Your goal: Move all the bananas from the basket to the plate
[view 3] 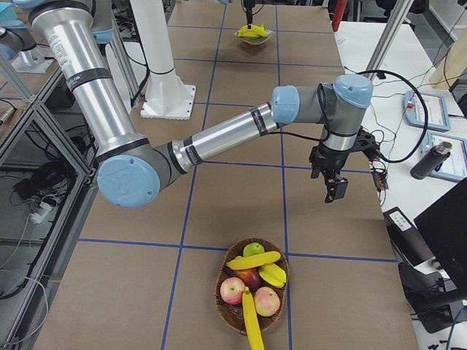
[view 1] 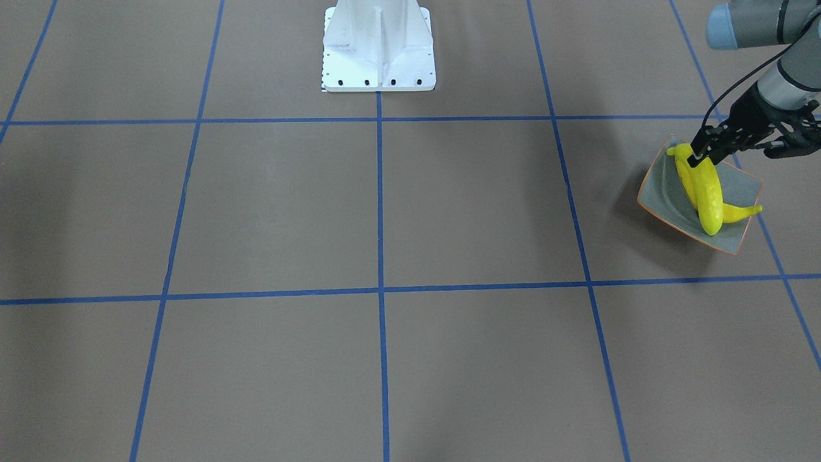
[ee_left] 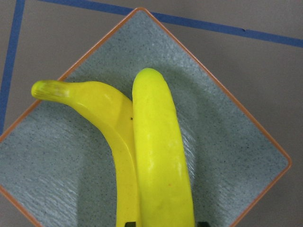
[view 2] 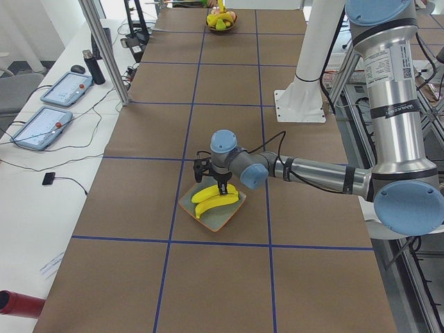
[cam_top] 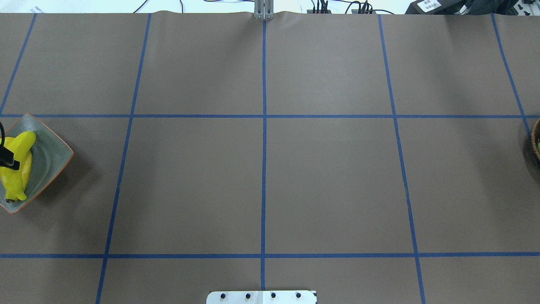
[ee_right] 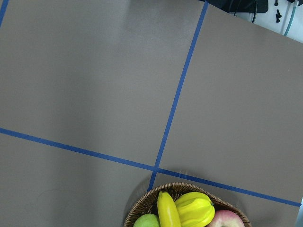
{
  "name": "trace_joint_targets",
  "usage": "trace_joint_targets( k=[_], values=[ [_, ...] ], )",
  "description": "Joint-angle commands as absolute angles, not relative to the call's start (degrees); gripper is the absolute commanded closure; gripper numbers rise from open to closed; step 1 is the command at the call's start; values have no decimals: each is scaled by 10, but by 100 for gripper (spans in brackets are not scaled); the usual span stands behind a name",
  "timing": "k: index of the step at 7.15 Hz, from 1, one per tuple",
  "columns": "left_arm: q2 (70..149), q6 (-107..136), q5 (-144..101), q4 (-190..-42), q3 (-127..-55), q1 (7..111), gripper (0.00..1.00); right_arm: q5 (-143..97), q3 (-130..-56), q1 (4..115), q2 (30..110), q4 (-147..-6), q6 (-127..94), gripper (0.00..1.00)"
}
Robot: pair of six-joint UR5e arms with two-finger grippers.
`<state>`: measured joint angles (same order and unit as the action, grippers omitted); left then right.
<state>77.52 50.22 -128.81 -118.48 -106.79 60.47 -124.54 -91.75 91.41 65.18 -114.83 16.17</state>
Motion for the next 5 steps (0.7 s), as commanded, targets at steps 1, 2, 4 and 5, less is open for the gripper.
trace_joint_targets(
  k=[1,2,4,5],
  values=[
    [775,497,-1288,-1185,-1067,608,18,-1245,-918,914,652,-1148,162,0],
    [775,496,-1288,-1185,-1068,610,0,-1245,-918,914,652,-1148,162,0],
    [775,496,-1293,-1185,-1071,616,0,-1245,-918,914,652,-1148,162,0],
    [782,496,-1322,-1180,-1072,639,0,-1246,-918,914,652,-1149,161,0]
  ],
)
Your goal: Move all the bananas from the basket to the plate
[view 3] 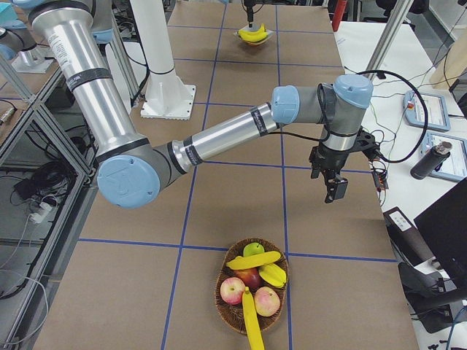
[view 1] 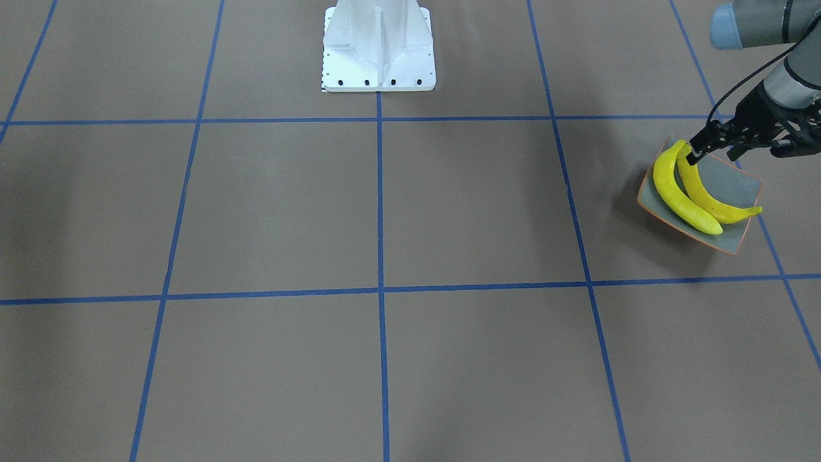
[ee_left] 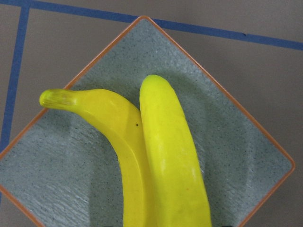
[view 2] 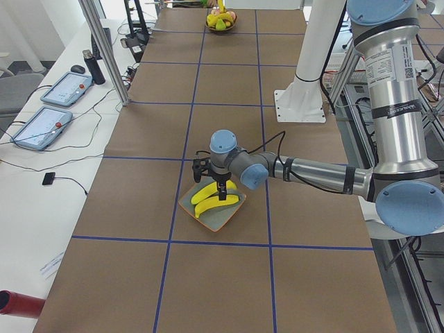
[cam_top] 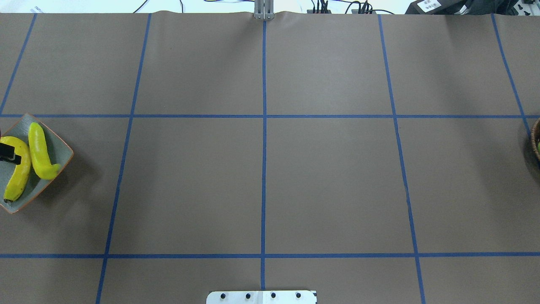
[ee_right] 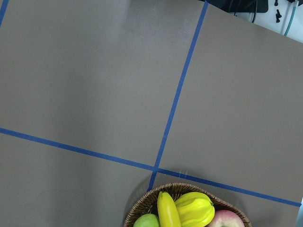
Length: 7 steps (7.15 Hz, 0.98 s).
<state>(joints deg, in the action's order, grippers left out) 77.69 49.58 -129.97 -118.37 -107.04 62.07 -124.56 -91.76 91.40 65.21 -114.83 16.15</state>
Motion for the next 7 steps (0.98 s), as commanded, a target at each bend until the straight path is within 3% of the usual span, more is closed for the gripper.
trace_joint_targets(
  k=[1,7],
  values=[
    [786,496,-1337,-1180,-1071,655,0,-1247,-918,914,653,-1149,161,0],
    [802,399,-1346,-1176,-1090,697,0,-1250,-919,914,694,-1112,163,0]
  ],
)
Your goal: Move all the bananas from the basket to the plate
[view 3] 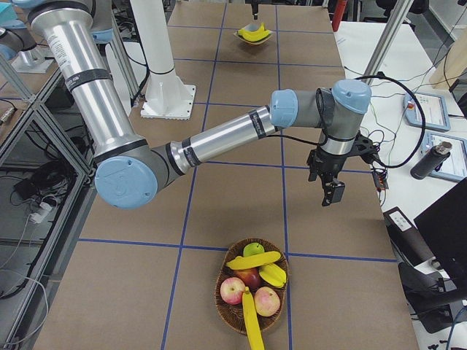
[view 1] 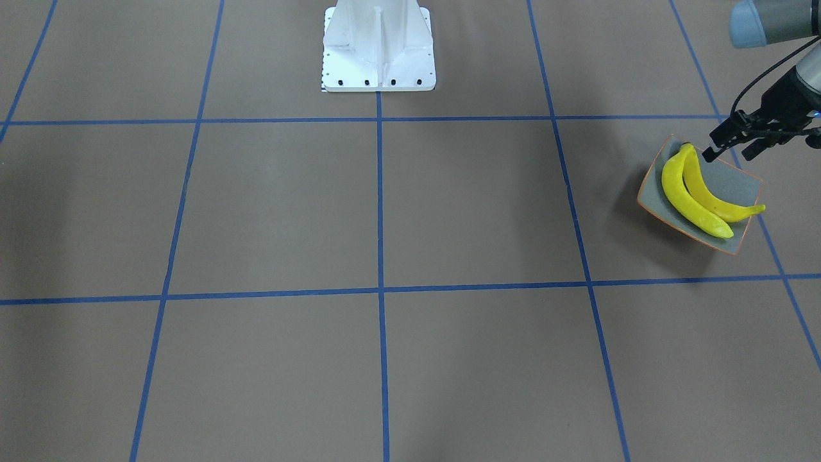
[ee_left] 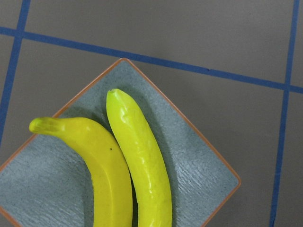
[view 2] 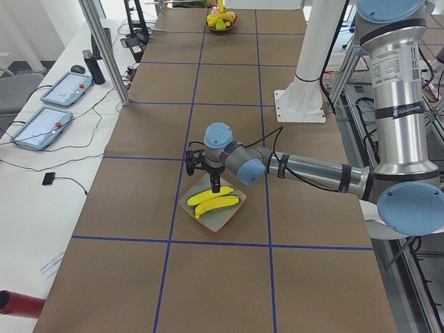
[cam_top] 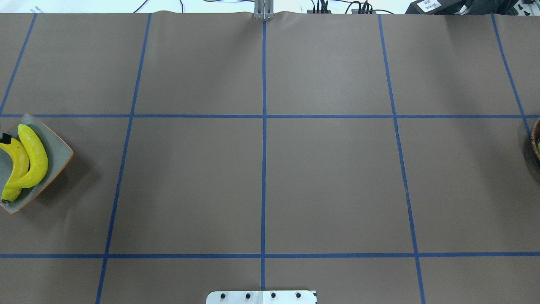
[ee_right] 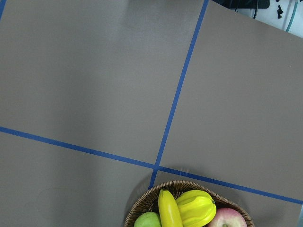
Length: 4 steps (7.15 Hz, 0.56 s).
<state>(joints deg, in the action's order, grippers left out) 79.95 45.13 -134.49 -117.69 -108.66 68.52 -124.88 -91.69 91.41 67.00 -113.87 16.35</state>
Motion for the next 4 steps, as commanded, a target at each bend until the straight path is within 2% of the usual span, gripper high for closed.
trace_joint_targets(
  k=[1,4],
  values=[
    [808,388,-1346,-1176,-1099,701,0,-1256,-919,914,724,-1067,161,0],
    [821,388,-1341,-1177,-1106,702,0,-1274,-915,938,817,-1000,161,0]
  ],
)
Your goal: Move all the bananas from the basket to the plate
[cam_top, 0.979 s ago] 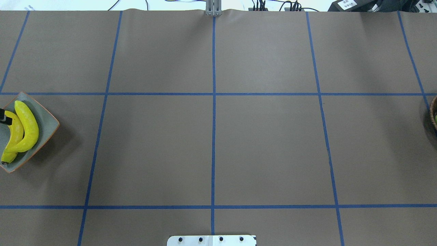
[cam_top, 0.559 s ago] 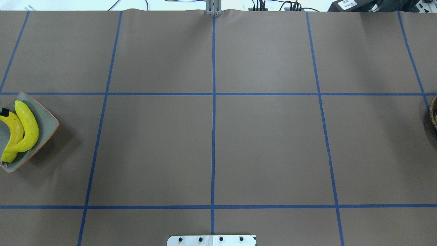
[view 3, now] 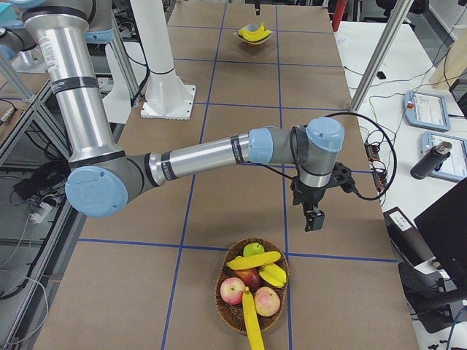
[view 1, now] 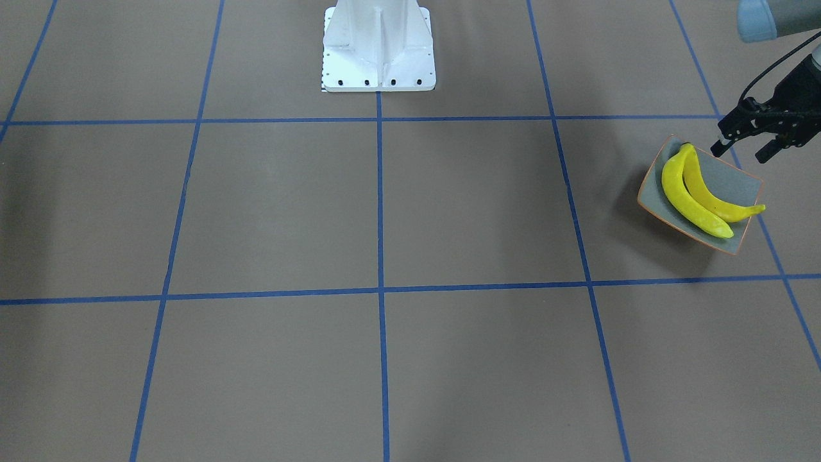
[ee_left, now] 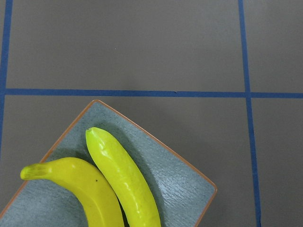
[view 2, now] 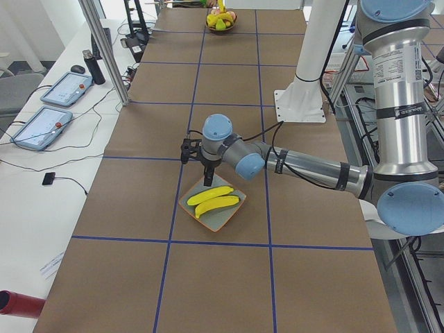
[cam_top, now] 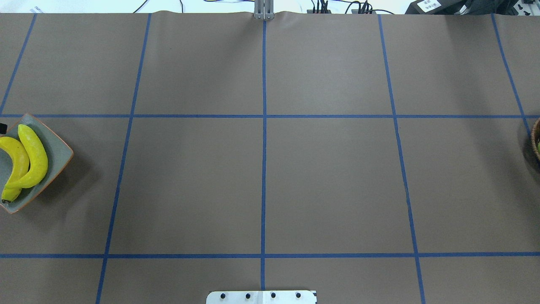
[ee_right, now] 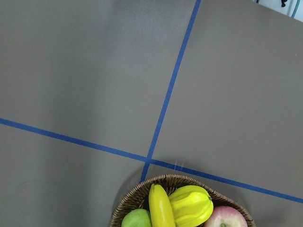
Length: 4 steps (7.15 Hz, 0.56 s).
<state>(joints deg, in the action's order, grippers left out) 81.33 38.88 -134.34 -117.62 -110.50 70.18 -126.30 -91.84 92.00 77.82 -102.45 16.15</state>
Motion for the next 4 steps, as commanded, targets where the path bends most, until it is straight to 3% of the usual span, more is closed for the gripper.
trace_joint_targets(
  k=[1,4],
  values=[
    [825,387,-1340,-1176,-1106,702,0,-1276,-890,979,825,-1000,153,0],
    [828,386,-1339,-1179,-1106,702,0,-1274,-805,1047,835,-929,8,0]
  ],
)
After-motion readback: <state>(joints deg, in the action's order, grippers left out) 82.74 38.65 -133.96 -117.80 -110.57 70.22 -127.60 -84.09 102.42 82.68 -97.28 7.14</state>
